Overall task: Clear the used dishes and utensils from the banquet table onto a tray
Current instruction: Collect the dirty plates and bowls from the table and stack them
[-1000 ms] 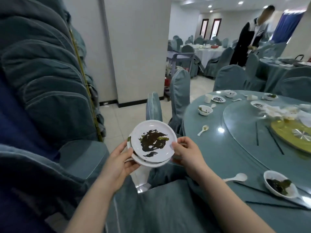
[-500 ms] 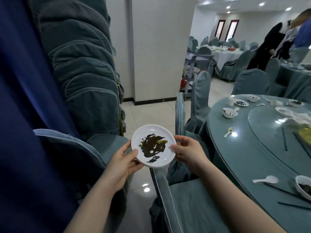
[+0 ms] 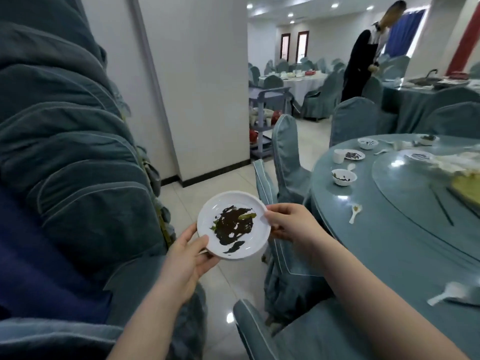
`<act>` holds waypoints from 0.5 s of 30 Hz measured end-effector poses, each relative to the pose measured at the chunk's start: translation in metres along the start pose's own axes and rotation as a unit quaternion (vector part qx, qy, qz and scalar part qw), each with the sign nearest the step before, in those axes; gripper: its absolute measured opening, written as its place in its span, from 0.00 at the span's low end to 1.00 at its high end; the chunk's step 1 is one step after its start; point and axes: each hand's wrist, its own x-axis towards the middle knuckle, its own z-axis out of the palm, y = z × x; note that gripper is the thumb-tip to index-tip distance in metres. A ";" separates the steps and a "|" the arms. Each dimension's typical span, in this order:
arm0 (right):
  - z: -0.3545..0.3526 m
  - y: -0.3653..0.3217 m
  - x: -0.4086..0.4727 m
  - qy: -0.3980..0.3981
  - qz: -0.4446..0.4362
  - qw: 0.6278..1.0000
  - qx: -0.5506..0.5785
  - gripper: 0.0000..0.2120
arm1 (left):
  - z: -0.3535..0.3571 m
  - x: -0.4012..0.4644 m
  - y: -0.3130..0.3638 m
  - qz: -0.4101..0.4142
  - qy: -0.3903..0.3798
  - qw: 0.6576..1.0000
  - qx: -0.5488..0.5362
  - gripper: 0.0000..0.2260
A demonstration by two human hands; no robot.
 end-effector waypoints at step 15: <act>-0.137 -0.039 0.048 0.295 0.043 0.948 0.107 0.05 | 0.179 0.158 0.007 -0.091 -0.257 0.960 0.062 0.16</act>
